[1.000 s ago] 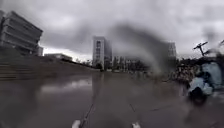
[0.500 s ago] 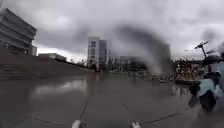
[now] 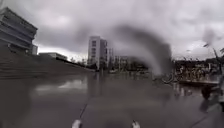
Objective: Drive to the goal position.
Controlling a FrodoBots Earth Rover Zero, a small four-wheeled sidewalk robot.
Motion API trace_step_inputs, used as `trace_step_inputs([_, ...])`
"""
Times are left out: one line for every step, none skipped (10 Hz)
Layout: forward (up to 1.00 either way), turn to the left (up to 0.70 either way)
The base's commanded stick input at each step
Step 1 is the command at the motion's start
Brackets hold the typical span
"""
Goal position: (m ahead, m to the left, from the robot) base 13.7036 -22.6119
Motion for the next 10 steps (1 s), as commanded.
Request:
trace_step_inputs([0.7, 0.0])
trace_step_inputs([0.7, 0.0])
trace_step_inputs([0.7, 0.0])
trace_step_inputs([0.7, 0.0])
trace_step_inputs([0.7, 0.0])
trace_step_inputs([0.7, 0.0])
trace_step_inputs([0.7, 0.0])
trace_step_inputs([0.7, 0.0])
trace_step_inputs([0.7, 0.0])
trace_step_inputs([0.7, 0.0])
